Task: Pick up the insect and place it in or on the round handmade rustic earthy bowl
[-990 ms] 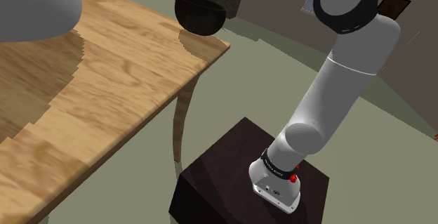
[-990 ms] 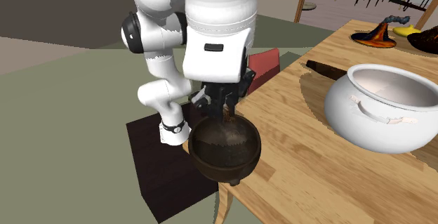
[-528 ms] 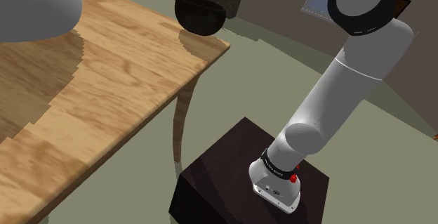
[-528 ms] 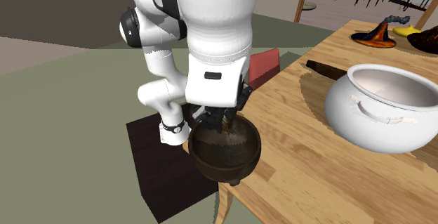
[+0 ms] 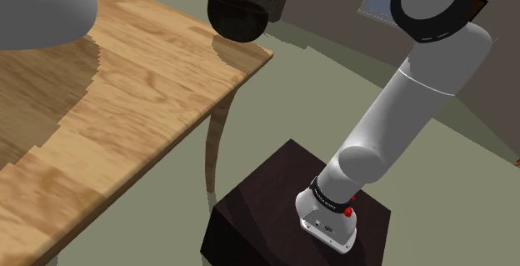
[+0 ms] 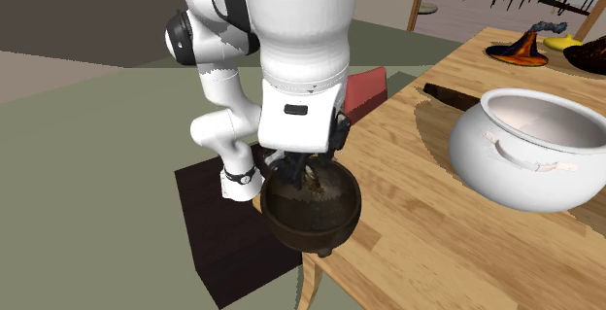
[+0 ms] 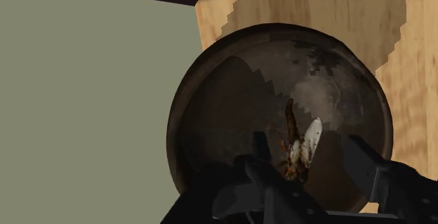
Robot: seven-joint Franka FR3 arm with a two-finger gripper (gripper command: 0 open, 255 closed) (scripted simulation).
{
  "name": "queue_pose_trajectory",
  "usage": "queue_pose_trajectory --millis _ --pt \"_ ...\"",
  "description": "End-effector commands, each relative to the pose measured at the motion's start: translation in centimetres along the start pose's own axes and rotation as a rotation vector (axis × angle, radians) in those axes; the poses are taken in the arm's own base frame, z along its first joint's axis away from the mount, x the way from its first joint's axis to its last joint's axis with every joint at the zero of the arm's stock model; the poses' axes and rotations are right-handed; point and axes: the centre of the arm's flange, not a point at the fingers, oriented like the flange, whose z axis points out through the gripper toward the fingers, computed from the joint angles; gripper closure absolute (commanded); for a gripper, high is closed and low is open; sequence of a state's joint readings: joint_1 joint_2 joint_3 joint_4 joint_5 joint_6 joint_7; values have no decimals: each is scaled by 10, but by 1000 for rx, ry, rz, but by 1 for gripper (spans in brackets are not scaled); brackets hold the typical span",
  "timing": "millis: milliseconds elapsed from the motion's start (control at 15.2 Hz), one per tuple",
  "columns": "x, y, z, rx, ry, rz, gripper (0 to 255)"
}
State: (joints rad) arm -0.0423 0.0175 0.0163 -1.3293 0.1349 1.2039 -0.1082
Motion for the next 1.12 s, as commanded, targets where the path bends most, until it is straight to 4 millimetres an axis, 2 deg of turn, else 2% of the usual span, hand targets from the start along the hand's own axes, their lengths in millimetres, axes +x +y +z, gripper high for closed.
queue_pose_trajectory --millis 0,264,528,1056 --pt "0 0 0 0 0 0 0" --pt "0 0 0 0 0 0 0" --pt "0 0 -50 0 0 0 0" --pt "0 0 -50 0 0 0 0"
